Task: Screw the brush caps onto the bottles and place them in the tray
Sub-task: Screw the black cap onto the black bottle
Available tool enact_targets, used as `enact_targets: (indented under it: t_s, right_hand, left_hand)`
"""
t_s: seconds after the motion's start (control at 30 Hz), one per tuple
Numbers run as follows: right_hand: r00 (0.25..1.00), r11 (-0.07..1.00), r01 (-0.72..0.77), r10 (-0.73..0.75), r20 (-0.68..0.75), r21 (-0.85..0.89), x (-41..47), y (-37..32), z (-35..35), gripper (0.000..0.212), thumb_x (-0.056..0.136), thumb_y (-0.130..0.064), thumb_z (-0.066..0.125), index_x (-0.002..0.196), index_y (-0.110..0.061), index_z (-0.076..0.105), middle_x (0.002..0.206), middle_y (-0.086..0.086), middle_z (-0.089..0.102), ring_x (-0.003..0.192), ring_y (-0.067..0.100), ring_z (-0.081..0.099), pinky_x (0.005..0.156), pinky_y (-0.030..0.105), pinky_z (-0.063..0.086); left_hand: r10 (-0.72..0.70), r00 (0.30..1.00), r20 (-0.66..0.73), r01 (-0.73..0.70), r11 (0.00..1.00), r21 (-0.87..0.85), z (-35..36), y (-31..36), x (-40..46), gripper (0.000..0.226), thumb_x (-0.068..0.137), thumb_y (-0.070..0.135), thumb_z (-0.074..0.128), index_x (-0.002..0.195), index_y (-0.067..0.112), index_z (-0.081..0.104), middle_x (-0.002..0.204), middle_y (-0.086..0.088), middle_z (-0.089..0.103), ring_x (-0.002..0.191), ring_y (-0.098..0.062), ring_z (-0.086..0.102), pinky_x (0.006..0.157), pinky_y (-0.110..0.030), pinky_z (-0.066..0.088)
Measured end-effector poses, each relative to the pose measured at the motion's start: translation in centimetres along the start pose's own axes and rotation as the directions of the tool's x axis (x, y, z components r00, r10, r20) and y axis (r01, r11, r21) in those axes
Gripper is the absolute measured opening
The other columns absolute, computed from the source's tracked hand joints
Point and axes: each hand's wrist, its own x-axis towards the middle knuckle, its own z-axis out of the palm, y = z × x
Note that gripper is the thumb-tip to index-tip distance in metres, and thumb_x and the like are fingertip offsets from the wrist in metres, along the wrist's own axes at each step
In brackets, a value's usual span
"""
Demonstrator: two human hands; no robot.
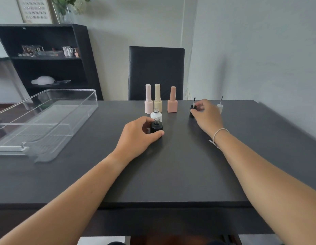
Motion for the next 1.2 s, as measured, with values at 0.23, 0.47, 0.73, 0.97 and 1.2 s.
enact_targets:
  t_s: [0.23, 0.47, 0.73, 0.97, 1.2]
  right_hand:
    - [0.98, 0.974, 0.124, -0.15, 0.129, 0.19, -2.7, -2.9, -0.4, 0.005, 0.083, -0.019, 0.059, 0.086, -0.023, 0.057, 0.086, -0.007, 0.061, 0.074, 0.001, 0.055, 0.06, 0.013, 0.038]
    - [0.915, 0.88, 0.2, -0.325, 0.238, 0.431, -5.0, -5.6, -2.3, 0.026, 0.09, -0.003, 0.044, 0.095, -0.01, 0.068, 0.073, -0.009, 0.06, 0.045, -0.008, 0.05, 0.044, 0.004, 0.034]
    - [0.891, 0.88, 0.24, -0.368, 0.267, 0.411, -5.2, -5.5, -2.2, 0.011, 0.085, 0.002, 0.051, 0.085, -0.008, 0.057, 0.077, -0.004, 0.057, 0.05, -0.008, 0.05, 0.049, 0.003, 0.036]
    - [0.882, 0.885, 0.264, -0.383, 0.275, 0.384, -5.1, -5.4, -2.2, 0.007, 0.085, 0.001, 0.053, 0.086, -0.003, 0.058, 0.078, -0.004, 0.056, 0.051, -0.008, 0.049, 0.049, 0.003, 0.035]
    - [0.871, 0.89, 0.297, -0.401, 0.284, 0.345, -5.2, -5.3, -1.9, 0.012, 0.084, 0.0, 0.056, 0.083, -0.011, 0.06, 0.081, 0.001, 0.059, 0.071, 0.009, 0.053, 0.061, 0.006, 0.04]
  left_hand:
    - [0.069, 0.995, -0.07, -0.075, 0.994, -0.076, -0.4, 0.3, -0.6, 0.035, 0.075, 0.027, 0.072, 0.109, 0.025, 0.063, 0.098, 0.012, 0.064, 0.089, -0.003, 0.06, 0.073, -0.002, 0.043]
    - [0.131, 0.987, -0.096, -0.138, 0.988, -0.07, -0.6, 0.3, -0.7, 0.042, 0.079, 0.02, 0.068, 0.12, 0.027, 0.059, 0.096, 0.011, 0.054, 0.09, -0.005, 0.055, 0.076, 0.003, 0.039]
    - [0.128, 0.982, -0.136, -0.146, 0.98, -0.135, -0.2, 0.0, -0.4, 0.037, 0.071, 0.018, 0.076, 0.1, 0.029, 0.057, 0.096, 0.014, 0.06, 0.088, 0.0, 0.056, 0.075, -0.002, 0.043]
    - [0.151, 0.98, -0.127, -0.169, 0.975, -0.144, -0.2, 0.0, -0.5, 0.037, 0.071, 0.018, 0.077, 0.096, 0.031, 0.053, 0.093, 0.023, 0.056, 0.087, 0.003, 0.055, 0.074, 0.0, 0.04]
    - [0.179, 0.98, -0.083, -0.187, 0.976, -0.11, -0.3, 0.1, -0.6, 0.036, 0.073, 0.019, 0.075, 0.1, 0.029, 0.054, 0.098, 0.015, 0.055, 0.089, 0.001, 0.054, 0.075, -0.008, 0.044]
